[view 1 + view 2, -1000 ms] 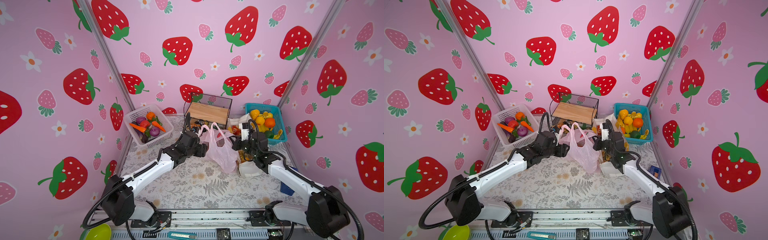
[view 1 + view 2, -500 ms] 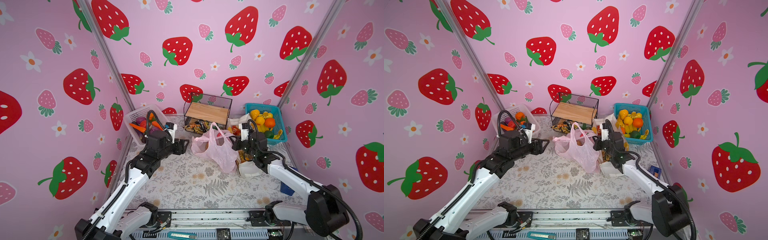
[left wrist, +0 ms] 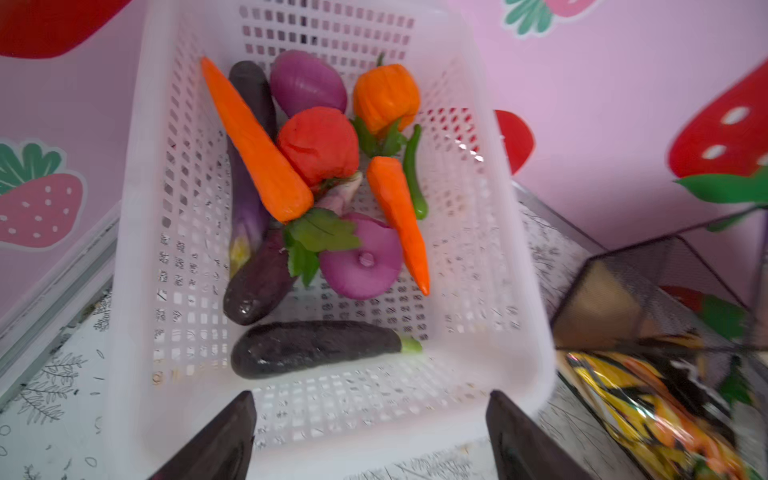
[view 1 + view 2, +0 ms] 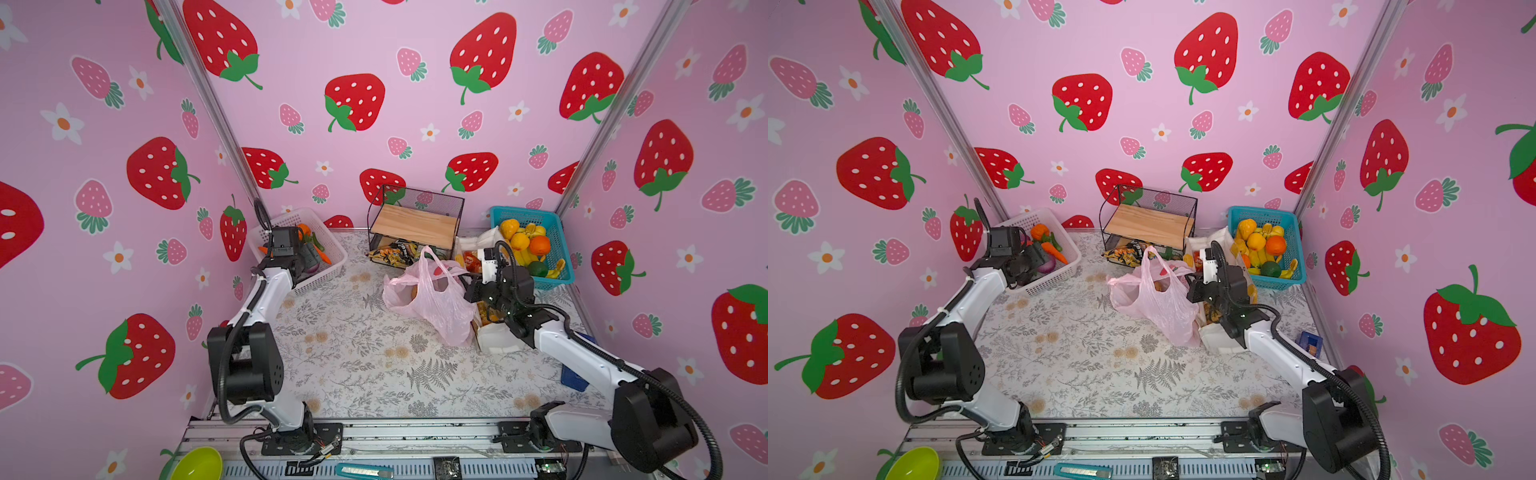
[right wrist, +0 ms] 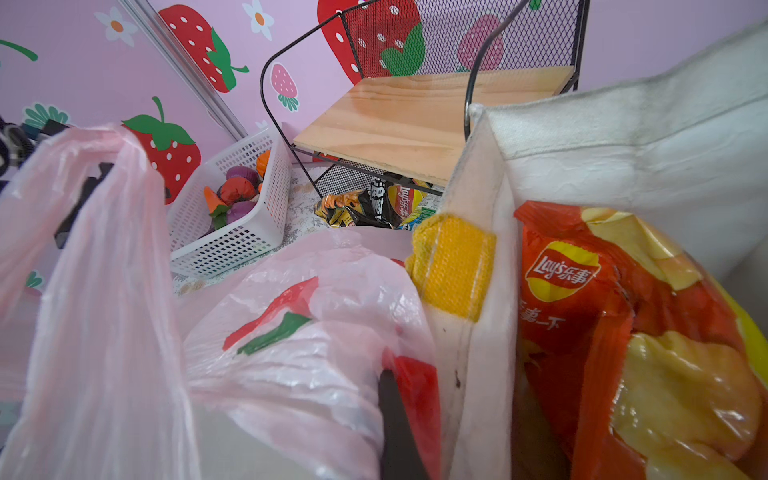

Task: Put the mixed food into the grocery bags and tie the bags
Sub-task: 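Move the left gripper back over the vegetable basket, then lower the left gripper into the basket and grasp the orange carrot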

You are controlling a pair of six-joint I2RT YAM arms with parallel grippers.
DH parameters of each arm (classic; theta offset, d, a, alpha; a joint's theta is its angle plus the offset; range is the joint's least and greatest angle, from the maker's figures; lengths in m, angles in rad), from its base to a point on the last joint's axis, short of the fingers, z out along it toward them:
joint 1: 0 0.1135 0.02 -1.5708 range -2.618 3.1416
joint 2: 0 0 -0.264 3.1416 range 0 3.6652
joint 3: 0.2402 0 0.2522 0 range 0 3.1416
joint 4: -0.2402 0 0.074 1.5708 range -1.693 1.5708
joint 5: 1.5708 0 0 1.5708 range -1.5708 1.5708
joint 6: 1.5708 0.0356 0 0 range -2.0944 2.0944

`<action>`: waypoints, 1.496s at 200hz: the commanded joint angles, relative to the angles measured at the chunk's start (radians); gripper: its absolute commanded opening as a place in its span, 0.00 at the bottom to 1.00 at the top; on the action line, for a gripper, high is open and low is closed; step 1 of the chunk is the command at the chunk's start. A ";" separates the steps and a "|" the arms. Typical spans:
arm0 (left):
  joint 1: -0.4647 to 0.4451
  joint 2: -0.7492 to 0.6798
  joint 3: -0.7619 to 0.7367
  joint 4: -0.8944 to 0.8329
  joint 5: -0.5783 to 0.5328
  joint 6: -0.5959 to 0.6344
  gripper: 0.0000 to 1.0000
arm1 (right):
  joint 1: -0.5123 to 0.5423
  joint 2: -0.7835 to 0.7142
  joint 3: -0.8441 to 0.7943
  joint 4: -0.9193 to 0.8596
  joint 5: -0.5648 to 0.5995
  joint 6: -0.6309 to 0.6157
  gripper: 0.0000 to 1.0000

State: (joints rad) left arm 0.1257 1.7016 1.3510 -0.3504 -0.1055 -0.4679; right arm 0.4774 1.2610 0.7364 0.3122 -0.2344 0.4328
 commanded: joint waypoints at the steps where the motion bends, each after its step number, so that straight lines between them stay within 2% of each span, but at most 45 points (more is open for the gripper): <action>1: 0.044 0.082 0.125 -0.067 -0.035 0.002 0.86 | -0.003 -0.013 -0.012 0.020 -0.012 0.012 0.00; 63: 0.105 0.331 0.362 -0.160 -0.023 -0.018 0.66 | -0.003 -0.003 -0.014 0.028 -0.022 0.011 0.00; 133: 0.132 0.504 0.527 -0.219 -0.023 0.013 0.61 | -0.003 0.004 -0.015 0.034 -0.040 0.017 0.00; 239: 0.146 0.631 0.647 -0.243 0.017 0.056 0.61 | -0.003 0.036 -0.011 0.039 -0.053 0.016 0.00; 299: 0.146 0.586 0.640 -0.234 0.025 0.068 0.42 | -0.003 0.053 -0.009 0.042 -0.056 0.018 0.00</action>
State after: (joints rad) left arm 0.2684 2.3264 1.9640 -0.5667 -0.0879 -0.4084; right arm 0.4774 1.3006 0.7334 0.3435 -0.2825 0.4450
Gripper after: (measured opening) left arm 0.440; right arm 0.043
